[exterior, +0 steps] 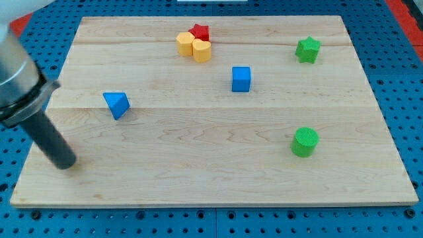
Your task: Push the red circle closer to the blue triangle
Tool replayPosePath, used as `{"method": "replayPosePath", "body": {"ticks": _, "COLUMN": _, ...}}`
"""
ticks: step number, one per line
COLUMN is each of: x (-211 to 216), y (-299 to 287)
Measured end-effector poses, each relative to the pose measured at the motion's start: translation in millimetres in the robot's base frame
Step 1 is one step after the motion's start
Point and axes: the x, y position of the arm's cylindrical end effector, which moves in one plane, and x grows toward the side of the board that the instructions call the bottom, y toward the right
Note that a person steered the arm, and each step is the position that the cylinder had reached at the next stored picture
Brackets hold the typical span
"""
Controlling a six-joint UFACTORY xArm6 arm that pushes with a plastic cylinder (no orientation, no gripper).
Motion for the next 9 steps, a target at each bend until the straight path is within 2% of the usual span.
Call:
{"method": "replayPosePath", "body": {"ticks": 1, "x": -16, "y": -14}}
{"method": "replayPosePath", "body": {"ticks": 2, "x": 3, "y": -22}}
{"method": "replayPosePath", "body": {"ticks": 3, "x": 8, "y": -63}}
{"method": "replayPosePath", "body": {"ticks": 4, "x": 0, "y": -80}}
{"method": "replayPosePath", "body": {"ticks": 6, "x": -7, "y": -41}}
{"method": "replayPosePath", "body": {"ticks": 9, "x": -61, "y": -14}}
